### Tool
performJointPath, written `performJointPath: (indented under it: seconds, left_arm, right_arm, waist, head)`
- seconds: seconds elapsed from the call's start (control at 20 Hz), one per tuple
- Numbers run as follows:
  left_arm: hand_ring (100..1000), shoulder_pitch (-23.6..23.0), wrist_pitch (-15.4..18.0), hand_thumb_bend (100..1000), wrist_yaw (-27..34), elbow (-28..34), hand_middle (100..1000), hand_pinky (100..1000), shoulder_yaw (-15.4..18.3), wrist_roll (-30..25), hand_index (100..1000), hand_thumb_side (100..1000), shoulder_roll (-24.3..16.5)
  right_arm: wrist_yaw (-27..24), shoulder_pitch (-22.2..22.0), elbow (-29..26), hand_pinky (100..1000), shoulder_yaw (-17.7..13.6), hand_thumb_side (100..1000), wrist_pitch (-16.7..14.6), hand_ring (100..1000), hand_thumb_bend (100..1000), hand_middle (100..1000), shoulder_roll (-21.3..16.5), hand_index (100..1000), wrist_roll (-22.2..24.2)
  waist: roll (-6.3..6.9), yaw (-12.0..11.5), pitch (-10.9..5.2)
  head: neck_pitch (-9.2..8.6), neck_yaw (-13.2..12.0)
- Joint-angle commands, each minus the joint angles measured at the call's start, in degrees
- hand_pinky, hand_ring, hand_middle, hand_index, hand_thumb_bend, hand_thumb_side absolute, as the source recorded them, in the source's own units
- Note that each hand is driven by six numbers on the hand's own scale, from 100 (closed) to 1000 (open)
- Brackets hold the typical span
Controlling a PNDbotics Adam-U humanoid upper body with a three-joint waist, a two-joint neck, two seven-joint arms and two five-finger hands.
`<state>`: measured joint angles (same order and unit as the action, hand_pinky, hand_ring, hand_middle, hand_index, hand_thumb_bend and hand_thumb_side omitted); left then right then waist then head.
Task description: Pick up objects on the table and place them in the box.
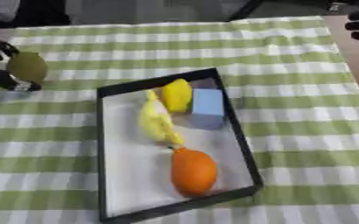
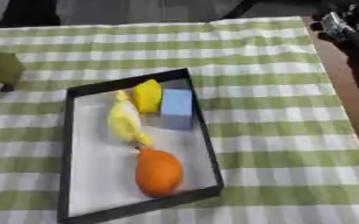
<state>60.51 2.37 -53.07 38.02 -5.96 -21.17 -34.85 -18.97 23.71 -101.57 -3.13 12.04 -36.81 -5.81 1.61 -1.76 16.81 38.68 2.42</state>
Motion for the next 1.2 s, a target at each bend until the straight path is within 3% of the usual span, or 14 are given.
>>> performJointPath:
  seconds: [0.05,0.1,0.15,0.2,0.25,0.3,0.35,0.4,0.45,0.8,1.05,1.1,1.2]
  left_arm:
    - [794,1.2,-0.3,453,0.3,-0.1,756,792,1.0,1.8,823,394,-0.8]
    - [780,1.1,-0.4,321,0.9,-0.1,735,784,1.1,2.5,784,340,-0.6]
    - [779,1.1,-0.5,305,1.6,-0.2,733,783,1.1,3.2,781,330,-0.5]
    - [767,1.1,-0.5,184,2.5,-0.1,716,776,1.1,3.8,752,286,-0.4]
    - [763,1.0,-0.6,103,3.5,0.0,712,775,1.1,4.2,741,330,-0.3]
    - [759,1.0,-0.6,100,4.6,0.3,706,773,1.1,4.5,729,242,-0.3]
    - [755,1.0,-0.7,100,5.6,0.6,701,769,1.0,4.7,722,222,-0.3]
    - [737,1.1,-0.9,100,6.4,1.1,676,751,1.0,5.3,691,113,-0.4]
    - [729,1.1,-1.3,100,7.0,1.6,667,743,0.9,6.2,680,100,-0.5]
    - [683,0.8,-1.4,100,5.4,5.6,603,708,-0.9,12.8,639,100,-1.2]
    - [683,-0.2,-0.8,100,6.2,11.8,601,708,-2.4,12.5,638,100,-2.6]
    - [681,-0.2,-1.0,136,6.4,12.3,597,704,-2.5,12.4,633,100,-2.6]
    - [681,1.3,-0.1,144,7.6,14.2,597,703,-4.2,12.8,632,100,-2.1]
  right_arm:
    - [0.3,0.8,-0.9,879,-0.4,498,0.0,788,100,704,-1.1,809,0.1]
    - [0.3,0.8,-0.9,879,-0.4,499,0.0,788,100,704,-1.0,809,0.1]
    - [0.3,0.8,-0.9,879,-0.4,499,0.0,788,100,704,-1.0,809,0.1]
    - [0.3,0.7,-0.9,879,-0.4,500,0.1,788,100,704,-1.0,809,0.1]
    - [0.3,0.7,-0.8,879,-0.4,497,0.1,788,100,704,-1.0,809,0.1]
    - [0.4,0.7,-0.8,879,-0.4,500,0.1,788,100,704,-1.0,809,0.1]
    - [0.4,0.6,-0.8,879,-0.4,500,0.1,788,100,704,-1.0,809,0.1]
    - [0.4,0.6,-0.7,879,-0.4,500,0.1,788,100,704,-0.9,809,0.1]
    - [0.4,0.6,-0.7,879,-0.4,501,0.1,788,100,704,-0.9,809,0.2]
    - [0.3,0.3,-0.5,879,-0.3,498,0.1,788,100,703,-1.0,809,0.4]
    - [0.2,0.2,-0.4,879,-0.3,497,0.1,788,100,703,-1.1,809,0.3]
    - [0.2,0.2,-0.4,879,-0.3,493,0.0,788,100,703,-1.1,809,0.4]
    - [0.1,0.4,-0.4,879,0.0,492,0.2,788,100,703,-1.2,809,0.6]
  waist:
    - [-0.8,0.2,0.01]
    - [-0.82,0.2,0.04]
    - [-0.83,0.2,0.06]
    - [-0.83,0.2,0.05]
    - [-0.83,0.2,0.03]
    - [-0.82,0.2,-0.01]
    - [-0.81,0.2,-0.07]
    - [-0.79,0.1,-0.16]
    - [-0.77,0.1,-0.26]
    - [-0.64,-0.1,-1.22]
    - [-0.5,-0.3,-1.7]
    - [-0.43,-0.3,-1.77]
    - [0.0,-0.3,-2.76]
  head:
    - [-0.73,-0.2]
    - [-0.72,-0.2]
    - [-0.7,-0.2]
    - [-0.6,-0.2]
    - [-0.52,-0.1]
    - [-0.42,-0.1]
    - [-0.3,-0.1]
    - [-0.17,0.0]
    - [-0.09,-0.1]
    - [0.77,0.0]
    - [1.39,0.3]
    - [1.46,0.3]
    - [2.48,0.7]
